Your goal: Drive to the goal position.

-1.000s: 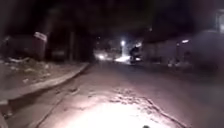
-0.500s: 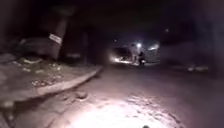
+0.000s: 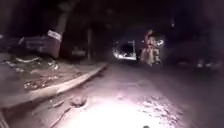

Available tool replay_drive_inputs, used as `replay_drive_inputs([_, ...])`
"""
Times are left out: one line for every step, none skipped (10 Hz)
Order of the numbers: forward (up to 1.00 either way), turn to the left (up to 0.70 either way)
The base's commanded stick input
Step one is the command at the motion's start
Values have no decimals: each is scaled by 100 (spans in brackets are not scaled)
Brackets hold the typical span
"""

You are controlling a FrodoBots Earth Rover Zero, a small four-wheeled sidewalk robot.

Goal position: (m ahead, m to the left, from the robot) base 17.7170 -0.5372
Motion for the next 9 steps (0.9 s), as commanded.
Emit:
replay_drive_inputs([70, -34])
replay_drive_inputs([70, -21])
replay_drive_inputs([70, 0])
replay_drive_inputs([70, 1])
replay_drive_inputs([70, 1])
replay_drive_inputs([70, 1])
replay_drive_inputs([70, 1])
replay_drive_inputs([70, 1])
replay_drive_inputs([70, 1])
